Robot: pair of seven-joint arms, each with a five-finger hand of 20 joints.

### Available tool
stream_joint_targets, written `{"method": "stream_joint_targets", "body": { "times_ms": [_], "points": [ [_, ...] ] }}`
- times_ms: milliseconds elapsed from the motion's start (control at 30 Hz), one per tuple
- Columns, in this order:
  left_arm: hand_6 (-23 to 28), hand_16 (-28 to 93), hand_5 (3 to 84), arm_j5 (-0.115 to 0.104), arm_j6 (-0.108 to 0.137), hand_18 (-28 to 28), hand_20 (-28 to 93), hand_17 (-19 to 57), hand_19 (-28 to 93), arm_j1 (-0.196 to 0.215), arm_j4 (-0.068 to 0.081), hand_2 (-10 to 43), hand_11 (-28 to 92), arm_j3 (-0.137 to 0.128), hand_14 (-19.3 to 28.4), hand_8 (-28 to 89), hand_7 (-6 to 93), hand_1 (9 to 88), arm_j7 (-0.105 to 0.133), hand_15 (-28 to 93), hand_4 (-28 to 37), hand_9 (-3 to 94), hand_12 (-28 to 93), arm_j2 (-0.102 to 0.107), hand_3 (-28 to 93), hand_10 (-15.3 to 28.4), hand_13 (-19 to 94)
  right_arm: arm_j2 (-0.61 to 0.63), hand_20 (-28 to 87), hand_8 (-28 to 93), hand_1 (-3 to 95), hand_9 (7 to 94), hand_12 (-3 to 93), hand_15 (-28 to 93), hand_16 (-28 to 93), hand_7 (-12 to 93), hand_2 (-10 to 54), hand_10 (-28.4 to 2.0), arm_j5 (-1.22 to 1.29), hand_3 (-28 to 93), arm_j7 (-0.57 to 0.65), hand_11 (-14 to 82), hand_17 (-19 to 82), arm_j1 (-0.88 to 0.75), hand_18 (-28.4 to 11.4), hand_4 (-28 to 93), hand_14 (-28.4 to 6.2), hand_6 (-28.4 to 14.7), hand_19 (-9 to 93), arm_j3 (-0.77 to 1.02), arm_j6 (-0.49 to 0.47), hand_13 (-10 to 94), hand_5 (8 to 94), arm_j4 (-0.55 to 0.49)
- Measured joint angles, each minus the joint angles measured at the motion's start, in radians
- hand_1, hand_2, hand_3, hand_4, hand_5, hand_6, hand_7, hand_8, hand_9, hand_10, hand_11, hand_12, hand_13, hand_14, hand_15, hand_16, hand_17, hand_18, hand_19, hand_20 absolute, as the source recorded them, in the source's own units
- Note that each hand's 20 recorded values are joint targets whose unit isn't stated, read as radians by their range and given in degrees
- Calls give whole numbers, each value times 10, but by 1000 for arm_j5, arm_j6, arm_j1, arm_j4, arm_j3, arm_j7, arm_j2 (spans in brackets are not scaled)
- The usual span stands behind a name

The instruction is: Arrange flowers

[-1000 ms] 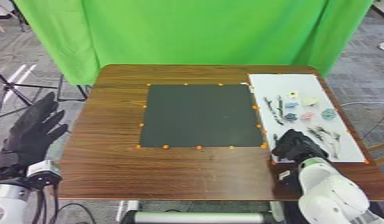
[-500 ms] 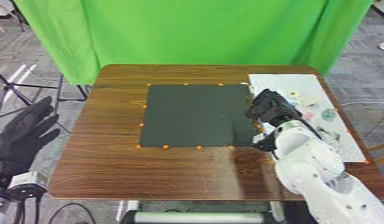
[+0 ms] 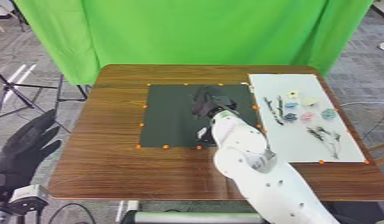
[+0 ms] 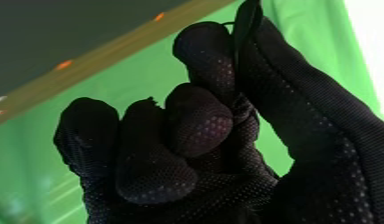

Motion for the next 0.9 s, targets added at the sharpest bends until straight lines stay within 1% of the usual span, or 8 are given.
{"method": "stream_joint_targets", "body": {
  "times_ms": [100, 233, 367, 467, 600, 900],
  "points": [
    [-6, 113, 211, -1, 3, 158, 109, -107, 293, -4, 1, -95, 63, 11, 95, -97, 183, 253, -5, 86, -259, 158, 239, 13, 681, 67, 113, -55, 689, 213, 429, 832, 493, 844, 408, 533, -95, -87, -36, 832, 3, 639, 481, 4, -219, -206, -81, 4, 932, -26, -17, 791, 760, 44],
    [-6, 114, 210, -8, 5, 159, 110, -109, 296, -17, 3, -95, 65, 25, 96, -96, 182, 250, -13, 87, -261, 157, 238, 37, 682, 72, 112, -114, 689, 213, 430, 834, 493, 843, 408, 531, -95, -86, -78, 830, 8, 637, 485, -6, -218, -205, -79, 3, 932, -39, -56, 793, 764, 79],
    [-5, 114, 210, -17, 5, 160, 110, -109, 298, -33, 10, -95, 63, 38, 96, -96, 181, 249, -27, 89, -260, 156, 237, 65, 683, 73, 111, -162, 687, 212, 437, 839, 491, 839, 408, 523, -95, -84, -105, 828, 11, 632, 492, -37, -217, -218, -75, 2, 932, -34, -84, 798, 768, 87],
    [-4, 114, 210, -21, 4, 160, 110, -110, 299, -49, 16, -95, 63, 47, 96, -96, 180, 249, -39, 89, -261, 156, 238, 80, 683, 73, 111, -196, 686, 214, 439, 843, 488, 835, 407, 516, -95, -81, -142, 827, 11, 627, 496, -61, -217, -225, -74, 2, 932, -28, -104, 802, 770, 103],
    [-4, 113, 209, -21, 3, 160, 111, -111, 301, -69, 22, -95, 63, 56, 97, -95, 179, 246, -49, 90, -261, 156, 238, 89, 685, 73, 111, -226, 685, 212, 442, 848, 486, 830, 406, 511, -95, -77, -188, 824, 11, 621, 507, -77, -215, -232, -70, 5, 932, -28, -118, 810, 772, 139],
    [-3, 112, 209, -21, 1, 162, 110, -112, 302, -95, 29, -95, 62, 71, 98, -94, 179, 245, -67, 95, -262, 155, 239, 94, 686, 74, 110, -251, 690, 207, 422, 875, 486, 820, 406, 510, -95, -66, -238, 827, 6, 609, 536, -82, -211, -216, -60, 25, 932, -31, -108, 838, 783, 203]
  ]
}}
